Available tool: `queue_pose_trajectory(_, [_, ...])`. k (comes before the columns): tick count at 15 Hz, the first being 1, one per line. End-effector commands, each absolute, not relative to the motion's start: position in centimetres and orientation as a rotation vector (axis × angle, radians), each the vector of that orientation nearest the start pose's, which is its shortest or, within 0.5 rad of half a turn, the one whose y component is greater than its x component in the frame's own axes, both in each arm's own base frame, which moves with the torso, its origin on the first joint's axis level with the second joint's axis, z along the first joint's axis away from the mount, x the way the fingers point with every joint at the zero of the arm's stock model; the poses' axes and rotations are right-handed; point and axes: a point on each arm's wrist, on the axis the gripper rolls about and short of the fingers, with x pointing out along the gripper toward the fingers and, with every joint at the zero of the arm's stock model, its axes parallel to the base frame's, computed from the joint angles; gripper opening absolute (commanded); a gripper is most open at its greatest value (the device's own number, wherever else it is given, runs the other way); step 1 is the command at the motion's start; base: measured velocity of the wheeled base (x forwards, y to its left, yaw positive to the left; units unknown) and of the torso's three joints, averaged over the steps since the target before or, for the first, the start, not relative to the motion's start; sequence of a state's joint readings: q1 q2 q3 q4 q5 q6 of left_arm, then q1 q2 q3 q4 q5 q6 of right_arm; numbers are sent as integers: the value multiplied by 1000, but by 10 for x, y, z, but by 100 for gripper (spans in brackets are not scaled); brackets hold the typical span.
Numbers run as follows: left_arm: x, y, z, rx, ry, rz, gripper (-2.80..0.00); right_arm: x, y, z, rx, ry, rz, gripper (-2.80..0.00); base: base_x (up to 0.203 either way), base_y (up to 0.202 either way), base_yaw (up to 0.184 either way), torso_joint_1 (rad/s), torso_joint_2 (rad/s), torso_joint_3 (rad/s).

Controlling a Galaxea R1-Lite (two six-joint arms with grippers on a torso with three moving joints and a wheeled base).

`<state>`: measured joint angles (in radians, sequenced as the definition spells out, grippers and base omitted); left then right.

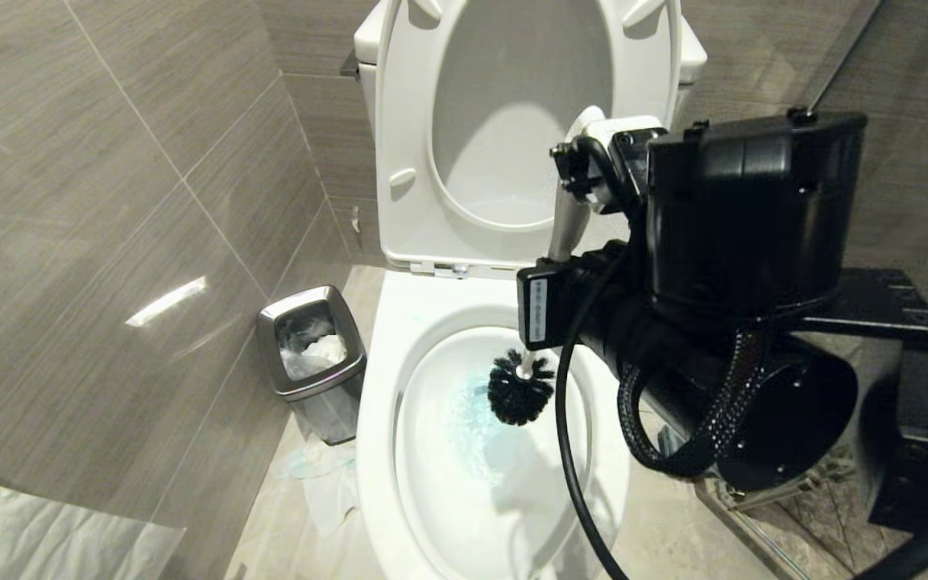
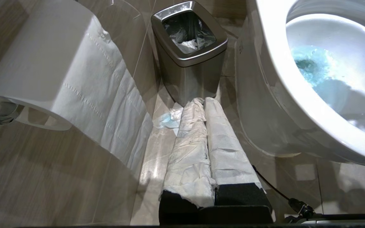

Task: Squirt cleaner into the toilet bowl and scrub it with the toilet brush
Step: Scrub the toilet bowl

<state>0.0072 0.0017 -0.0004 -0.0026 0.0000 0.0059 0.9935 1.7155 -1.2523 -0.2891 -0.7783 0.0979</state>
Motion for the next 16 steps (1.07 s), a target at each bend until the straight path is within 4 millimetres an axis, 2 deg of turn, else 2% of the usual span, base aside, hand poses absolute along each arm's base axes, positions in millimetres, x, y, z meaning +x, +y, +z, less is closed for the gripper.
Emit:
queue_pose_trajectory(1, [-23, 0, 76, 6, -2, 8, -280, 191, 267, 281, -22, 93, 212, -280, 0, 0, 0, 0, 0, 0])
queue_pose_trajectory(2, [-23, 0, 76, 6, 0, 8, -280, 190, 267, 303, 23, 48, 216, -280, 0, 0, 0, 0, 0, 0])
queue_pose_trajectory(3, [-23, 0, 76, 6, -1, 8, -280, 190, 266, 314, 42, 26, 217, -280, 0, 0, 0, 0, 0, 0])
queue_pose_trajectory(5, [-23, 0, 76, 6, -1, 8, -280, 189, 267, 312, 32, 31, 214, -280, 0, 0, 0, 0, 0, 0])
queue_pose_trajectory(8, [-23, 0, 76, 6, 0, 8, -280, 187, 263, 319, 46, 18, 214, -280, 0, 0, 0, 0, 0, 0])
queue_pose_trajectory(12, [-23, 0, 76, 6, -2, 8, -280, 178, 246, 334, 67, -3, 180, -280, 0, 0, 0, 0, 0, 0])
queue_pose_trajectory(16, [-23, 0, 76, 6, -2, 8, -280, 185, 228, 340, 75, -14, 94, -280, 0, 0, 0, 0, 0, 0])
